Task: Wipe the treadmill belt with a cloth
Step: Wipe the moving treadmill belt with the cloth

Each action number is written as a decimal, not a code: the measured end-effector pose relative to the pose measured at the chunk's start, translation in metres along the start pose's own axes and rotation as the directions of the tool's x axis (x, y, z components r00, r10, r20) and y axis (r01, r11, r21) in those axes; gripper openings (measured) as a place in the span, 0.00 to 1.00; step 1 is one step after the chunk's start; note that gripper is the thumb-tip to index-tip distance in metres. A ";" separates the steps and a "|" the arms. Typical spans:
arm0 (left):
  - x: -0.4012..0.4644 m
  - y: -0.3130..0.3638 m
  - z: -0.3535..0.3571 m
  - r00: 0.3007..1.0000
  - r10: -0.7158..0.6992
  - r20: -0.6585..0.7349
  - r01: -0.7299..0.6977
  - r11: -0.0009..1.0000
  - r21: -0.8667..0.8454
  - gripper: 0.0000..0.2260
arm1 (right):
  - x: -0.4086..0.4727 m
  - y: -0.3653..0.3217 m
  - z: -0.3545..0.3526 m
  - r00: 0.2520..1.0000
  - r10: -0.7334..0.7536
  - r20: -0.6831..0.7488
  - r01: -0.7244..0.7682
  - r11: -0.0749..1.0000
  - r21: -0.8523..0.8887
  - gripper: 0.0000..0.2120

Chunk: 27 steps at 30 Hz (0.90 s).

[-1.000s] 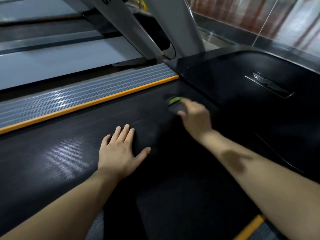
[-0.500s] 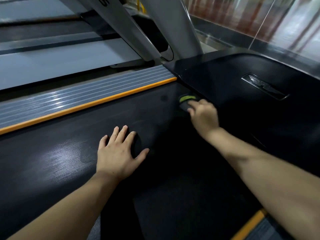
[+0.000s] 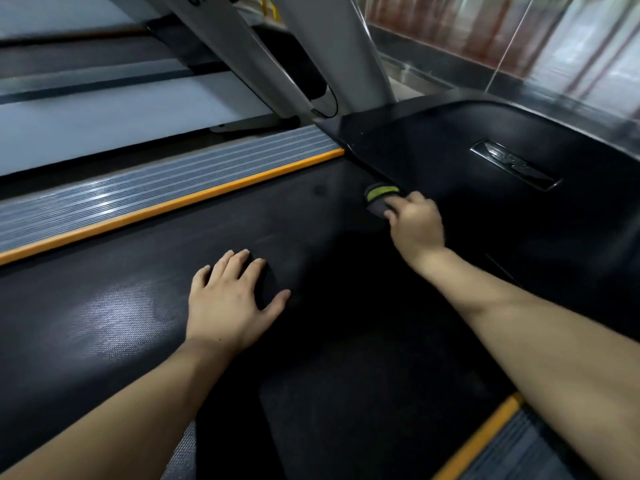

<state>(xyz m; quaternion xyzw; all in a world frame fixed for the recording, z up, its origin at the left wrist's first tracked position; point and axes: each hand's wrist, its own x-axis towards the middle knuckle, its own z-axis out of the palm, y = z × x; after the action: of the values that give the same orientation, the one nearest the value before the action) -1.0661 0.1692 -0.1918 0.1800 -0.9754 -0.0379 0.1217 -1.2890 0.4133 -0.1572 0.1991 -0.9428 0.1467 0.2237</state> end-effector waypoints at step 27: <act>-0.001 0.003 0.002 1.000 0.005 -0.018 -0.005 1.000 -0.014 0.30 | -0.005 0.018 -0.003 0.977 -0.190 0.094 0.195 0.979 -0.050 0.11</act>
<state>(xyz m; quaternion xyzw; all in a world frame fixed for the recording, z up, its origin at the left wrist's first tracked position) -1.0666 0.1727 -0.1934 0.1769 -0.9744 -0.0429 0.1318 -1.2916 0.4322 -0.1604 0.2892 -0.9319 0.0875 0.2005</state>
